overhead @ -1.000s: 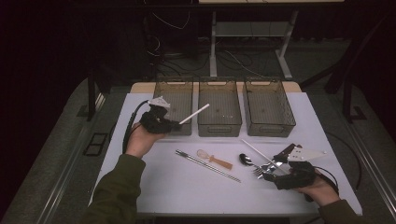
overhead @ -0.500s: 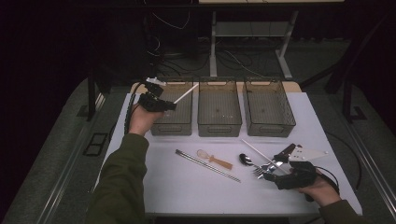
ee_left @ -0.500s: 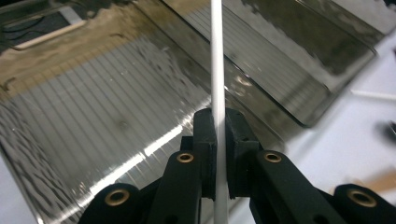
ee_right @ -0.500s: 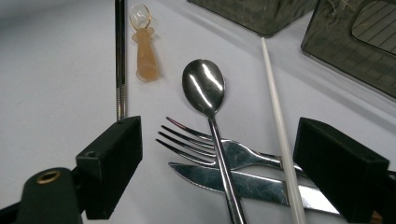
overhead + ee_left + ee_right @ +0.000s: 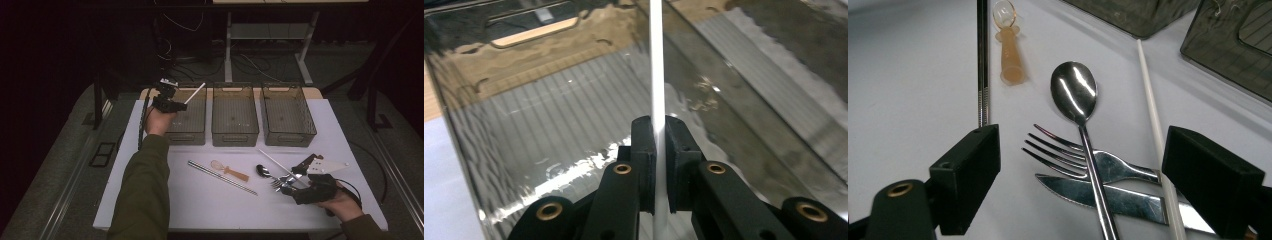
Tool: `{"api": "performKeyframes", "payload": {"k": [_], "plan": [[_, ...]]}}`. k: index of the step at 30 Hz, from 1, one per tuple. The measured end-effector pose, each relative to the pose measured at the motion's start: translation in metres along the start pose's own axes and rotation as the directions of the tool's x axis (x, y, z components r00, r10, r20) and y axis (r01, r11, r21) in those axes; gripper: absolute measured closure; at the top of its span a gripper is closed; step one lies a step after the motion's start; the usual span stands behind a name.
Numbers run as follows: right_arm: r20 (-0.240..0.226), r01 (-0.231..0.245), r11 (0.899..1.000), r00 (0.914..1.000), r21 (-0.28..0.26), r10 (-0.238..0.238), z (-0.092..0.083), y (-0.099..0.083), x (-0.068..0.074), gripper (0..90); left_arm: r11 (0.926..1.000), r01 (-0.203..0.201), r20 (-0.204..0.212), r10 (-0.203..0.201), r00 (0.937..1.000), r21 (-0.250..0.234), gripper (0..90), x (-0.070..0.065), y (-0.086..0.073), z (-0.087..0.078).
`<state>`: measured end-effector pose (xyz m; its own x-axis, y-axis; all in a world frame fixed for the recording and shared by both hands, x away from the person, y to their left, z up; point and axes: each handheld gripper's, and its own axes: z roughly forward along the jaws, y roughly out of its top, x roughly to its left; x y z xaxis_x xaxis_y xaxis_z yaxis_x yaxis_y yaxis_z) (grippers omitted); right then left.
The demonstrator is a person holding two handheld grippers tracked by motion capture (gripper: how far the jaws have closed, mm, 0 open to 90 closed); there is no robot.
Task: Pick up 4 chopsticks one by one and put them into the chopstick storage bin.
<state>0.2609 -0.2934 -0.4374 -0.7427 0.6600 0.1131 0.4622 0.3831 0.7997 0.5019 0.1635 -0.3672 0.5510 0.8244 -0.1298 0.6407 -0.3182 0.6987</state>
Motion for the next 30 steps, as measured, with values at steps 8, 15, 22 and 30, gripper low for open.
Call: {"api": "performKeyframes", "payload": {"k": [8, 15, 22, 30], "plan": [[-0.005, -0.003, 1.0, 1.0, -0.003, 0.003, 0.0, 0.0, -0.001, 15.9, 0.9994, 0.03, -0.019, -0.029, 0.9994, 0.016, 84.0, 0.005, 0.005, 0.018], [-0.005, -0.004, 1.0, 1.0, -0.009, 0.004, -0.001, 0.0, -0.001, 15.9, 0.9969, 0.029, -0.08, -0.023, 0.9965, 0.073, 83.7, 0.005, 0.004, 0.03], [-0.007, -0.004, 1.0, 1.0, -0.009, 0.004, -0.001, 0.0, -0.001, 15.9, 0.9986, 0.022, -0.102, -0.017, 0.9947, 0.047, 68.6, 0.003, 0.005, 0.028], [0.0, -0.008, 1.0, 1.0, -0.01, 0.008, -0.001, 0.0, -0.002, 15.9, 0.9988, -0.047, -0.081, 0.048, 0.9956, 0.016, 57.7, -0.006, 0.009, 0.014]]}}
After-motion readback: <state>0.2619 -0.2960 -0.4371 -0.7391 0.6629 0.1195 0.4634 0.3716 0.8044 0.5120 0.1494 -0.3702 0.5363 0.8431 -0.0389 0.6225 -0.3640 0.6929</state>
